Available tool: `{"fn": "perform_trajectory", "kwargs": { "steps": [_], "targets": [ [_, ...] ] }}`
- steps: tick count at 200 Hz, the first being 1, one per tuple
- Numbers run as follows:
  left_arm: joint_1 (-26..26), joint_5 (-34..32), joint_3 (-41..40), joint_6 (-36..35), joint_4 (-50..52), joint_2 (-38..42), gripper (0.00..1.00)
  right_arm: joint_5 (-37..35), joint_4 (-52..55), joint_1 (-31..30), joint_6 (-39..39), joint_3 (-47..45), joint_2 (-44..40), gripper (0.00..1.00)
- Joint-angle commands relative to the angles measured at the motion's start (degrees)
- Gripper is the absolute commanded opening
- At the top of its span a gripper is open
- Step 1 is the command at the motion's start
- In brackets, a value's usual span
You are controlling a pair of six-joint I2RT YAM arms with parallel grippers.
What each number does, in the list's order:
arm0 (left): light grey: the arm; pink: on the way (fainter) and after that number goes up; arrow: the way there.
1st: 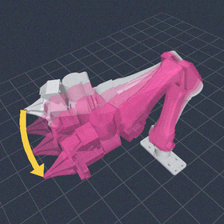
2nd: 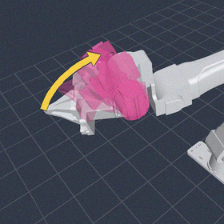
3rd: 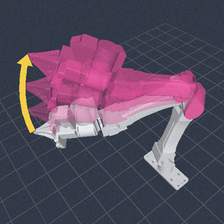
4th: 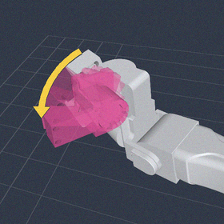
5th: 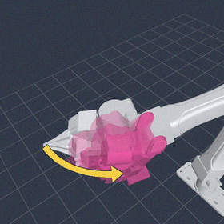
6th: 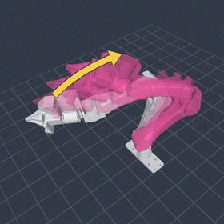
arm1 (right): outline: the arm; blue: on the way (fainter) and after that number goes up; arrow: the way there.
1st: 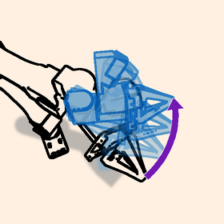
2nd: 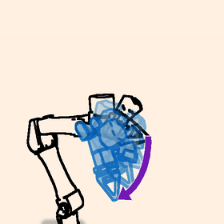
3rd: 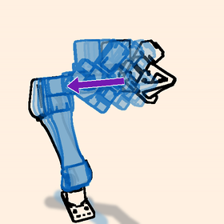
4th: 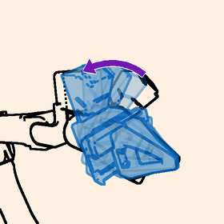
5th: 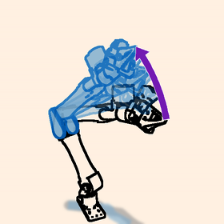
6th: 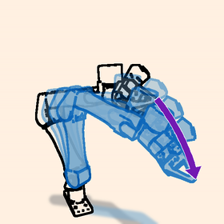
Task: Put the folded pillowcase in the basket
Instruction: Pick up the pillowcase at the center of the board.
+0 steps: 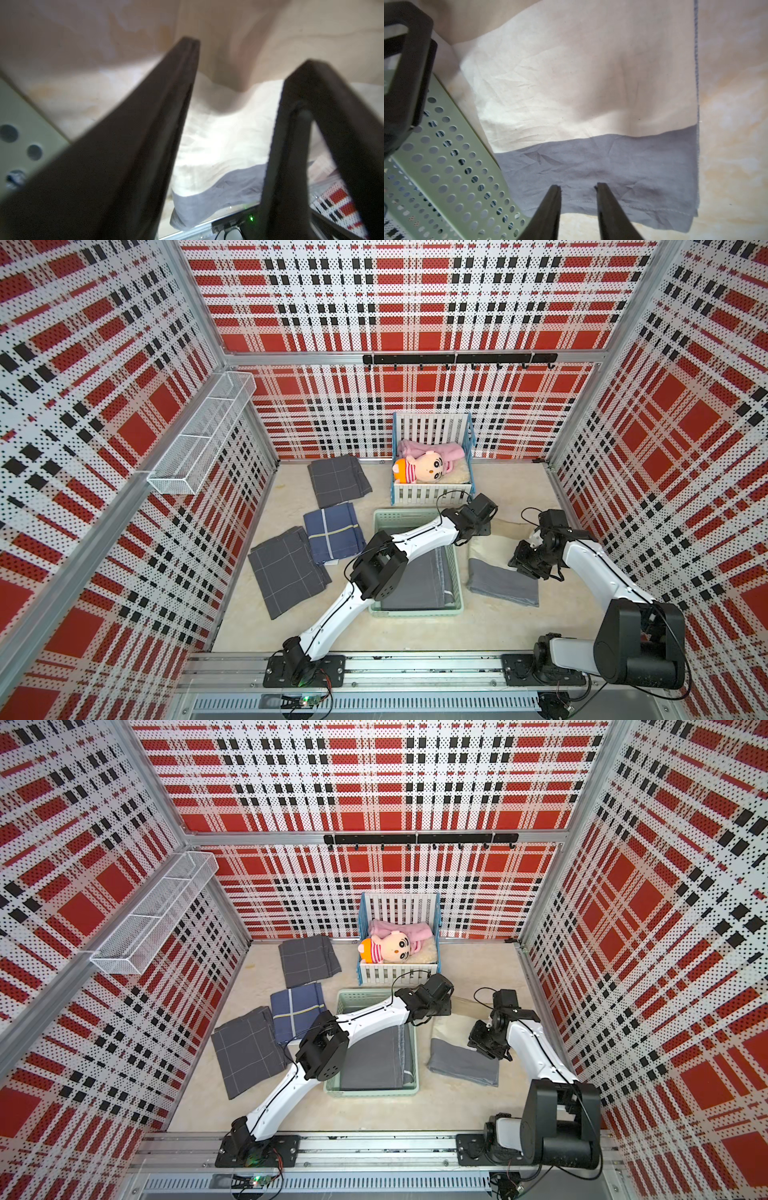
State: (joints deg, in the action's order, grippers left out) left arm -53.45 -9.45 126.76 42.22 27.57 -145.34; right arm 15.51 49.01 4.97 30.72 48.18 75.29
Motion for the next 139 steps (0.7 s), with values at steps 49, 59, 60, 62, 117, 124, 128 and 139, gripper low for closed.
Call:
{"fn": "perform_trajectory", "kwargs": {
  "steps": [49,59,60,62,117,124,128,139],
  "targets": [
    [1.2,2.7,5.6,-0.3,0.5,-4.9,0.54,1.3,-0.7,1.4,-2.0,2.4,2.1,0.46],
    [1.2,3.3,6.5,-0.2,0.4,-5.8,0.54,1.4,-0.5,1.8,-2.2,2.6,2.3,0.47],
    [1.2,3.4,6.5,-0.1,0.3,-6.0,0.54,1.4,-0.4,1.8,-2.2,2.7,2.4,0.47],
    [1.2,3.4,6.6,-0.1,0.3,-6.1,0.53,1.4,-0.4,1.9,-2.4,2.8,2.4,0.47],
    [2.5,3.3,6.0,2.3,2.2,-7.7,0.42,1.7,0.4,3.4,-3.6,3.6,2.7,0.47],
    [2.6,4.0,6.0,2.3,2.2,-8.0,0.37,1.7,0.4,3.5,-3.6,3.5,2.7,0.47],
    [2.7,4.5,5.9,2.4,2.2,-8.2,0.34,1.8,0.3,3.5,-3.5,3.4,2.8,0.46],
    [3.0,5.9,6.3,2.8,2.2,-8.6,0.24,1.8,0.1,3.5,-3.4,3.2,2.8,0.46]
  ]
}}
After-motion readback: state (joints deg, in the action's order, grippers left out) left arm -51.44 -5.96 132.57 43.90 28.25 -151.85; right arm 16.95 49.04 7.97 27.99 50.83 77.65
